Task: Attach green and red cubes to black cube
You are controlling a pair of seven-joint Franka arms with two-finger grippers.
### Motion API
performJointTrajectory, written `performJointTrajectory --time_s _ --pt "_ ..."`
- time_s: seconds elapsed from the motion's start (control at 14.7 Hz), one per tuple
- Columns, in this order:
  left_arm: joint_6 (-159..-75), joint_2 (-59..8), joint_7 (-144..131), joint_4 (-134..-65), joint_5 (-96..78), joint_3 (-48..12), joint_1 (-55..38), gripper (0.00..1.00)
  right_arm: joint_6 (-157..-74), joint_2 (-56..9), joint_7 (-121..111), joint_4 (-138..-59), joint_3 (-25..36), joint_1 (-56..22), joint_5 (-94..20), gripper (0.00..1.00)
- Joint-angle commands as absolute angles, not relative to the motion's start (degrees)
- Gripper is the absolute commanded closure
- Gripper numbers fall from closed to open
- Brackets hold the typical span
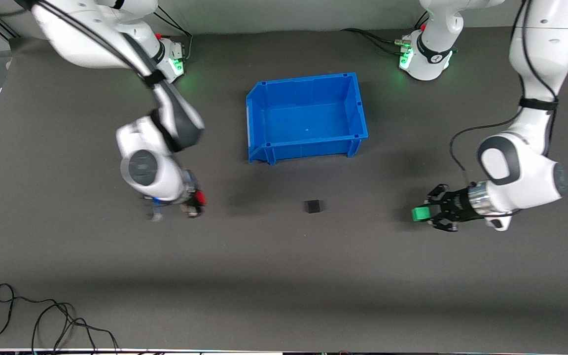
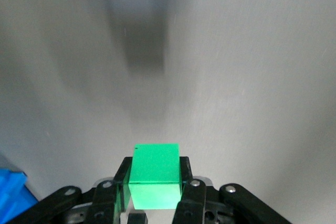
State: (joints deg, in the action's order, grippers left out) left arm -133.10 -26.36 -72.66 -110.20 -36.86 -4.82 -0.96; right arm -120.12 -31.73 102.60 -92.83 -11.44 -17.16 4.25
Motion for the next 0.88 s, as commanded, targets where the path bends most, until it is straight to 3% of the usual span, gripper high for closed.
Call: performJointTrajectory --time_s 0.0,0.34,0.81 --pt "-137.8 -28.0 -77.7 -109.4 -38.1 -3.9 -7.6 0.82 -117.5 -44.0 105.5 -76.9 -11.2 -21.6 3.5 0.85" --pt "-144.8 -32.7 -82.5 -106.6 -42.2 -3.9 -17.2 0.85 -118.9 -60.1 114.7 -57.6 -10.8 -29.1 3.9 0.87" --pt "-150.1 -35.6 -88.8 -106.3 -43.6 -3.9 -25.0 0.85 -124.2 -63.0 123.1 -56.9 -11.2 -33.7 3.7 0.87"
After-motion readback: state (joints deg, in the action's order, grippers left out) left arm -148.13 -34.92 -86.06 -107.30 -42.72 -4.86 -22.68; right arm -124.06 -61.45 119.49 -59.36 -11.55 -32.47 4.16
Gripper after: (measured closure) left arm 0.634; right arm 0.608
